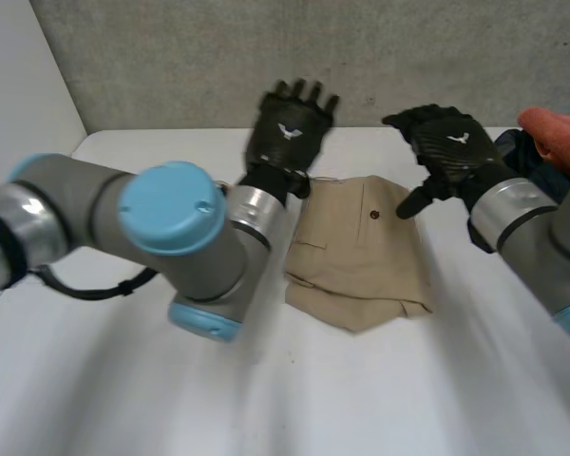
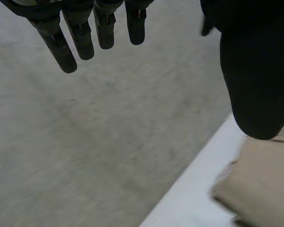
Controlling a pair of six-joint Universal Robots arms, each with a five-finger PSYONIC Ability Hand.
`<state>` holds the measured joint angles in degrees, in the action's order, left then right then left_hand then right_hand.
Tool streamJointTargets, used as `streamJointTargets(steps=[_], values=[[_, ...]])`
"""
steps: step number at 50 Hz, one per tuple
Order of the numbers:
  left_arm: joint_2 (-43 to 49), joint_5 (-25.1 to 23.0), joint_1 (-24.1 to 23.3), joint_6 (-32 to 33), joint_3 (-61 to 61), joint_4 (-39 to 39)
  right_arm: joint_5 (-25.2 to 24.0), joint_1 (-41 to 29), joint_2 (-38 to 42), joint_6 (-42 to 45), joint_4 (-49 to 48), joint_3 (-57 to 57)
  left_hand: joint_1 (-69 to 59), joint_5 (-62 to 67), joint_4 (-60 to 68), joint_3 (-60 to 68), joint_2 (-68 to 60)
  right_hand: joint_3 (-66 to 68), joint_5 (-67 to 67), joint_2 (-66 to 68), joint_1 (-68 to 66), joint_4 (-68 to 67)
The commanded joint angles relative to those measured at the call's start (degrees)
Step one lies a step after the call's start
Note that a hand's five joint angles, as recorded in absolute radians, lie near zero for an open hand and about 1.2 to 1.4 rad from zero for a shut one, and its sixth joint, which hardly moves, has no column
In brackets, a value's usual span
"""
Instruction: Fold the laundry.
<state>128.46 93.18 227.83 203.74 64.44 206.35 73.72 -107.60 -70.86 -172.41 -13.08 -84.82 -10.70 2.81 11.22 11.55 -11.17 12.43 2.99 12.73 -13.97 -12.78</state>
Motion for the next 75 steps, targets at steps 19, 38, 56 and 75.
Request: streamJointTargets(steps=[19,38,56,75], values=[[24.38,-4.50,0.42,-1.24,-30.60,-32.31,-7.19,3.27,23.48,9.37,15.63,17.58,-2.20,0.10,1.69,1.36,-1.74,-2.43,-2.99,-2.73,3.97,2.78],[27.81,-3.98,1.48,-0.89,-34.99,-41.73,-2.71,2.66,28.76,15.17,15.89,21.62,-2.71,0.60,2.19,1.87,-2.24,-2.43,-2.99,-2.73,3.97,2.78],[14.12,-3.97,0.86,-3.44,-28.50,-34.18,-0.07,2.74,15.25,15.61,9.84,14.88,-0.35,-1.76,-0.16,-0.49,0.11,-2.43,-2.99,-2.73,3.97,2.78],[-15.42,-16.53,2.87,-14.15,6.20,-23.19,0.20,-3.93,1.24,16.58,-15.11,-24.85,-1.02,-1.08,0.51,0.18,-0.56,-2.43,-2.99,-2.73,3.97,2.78]])
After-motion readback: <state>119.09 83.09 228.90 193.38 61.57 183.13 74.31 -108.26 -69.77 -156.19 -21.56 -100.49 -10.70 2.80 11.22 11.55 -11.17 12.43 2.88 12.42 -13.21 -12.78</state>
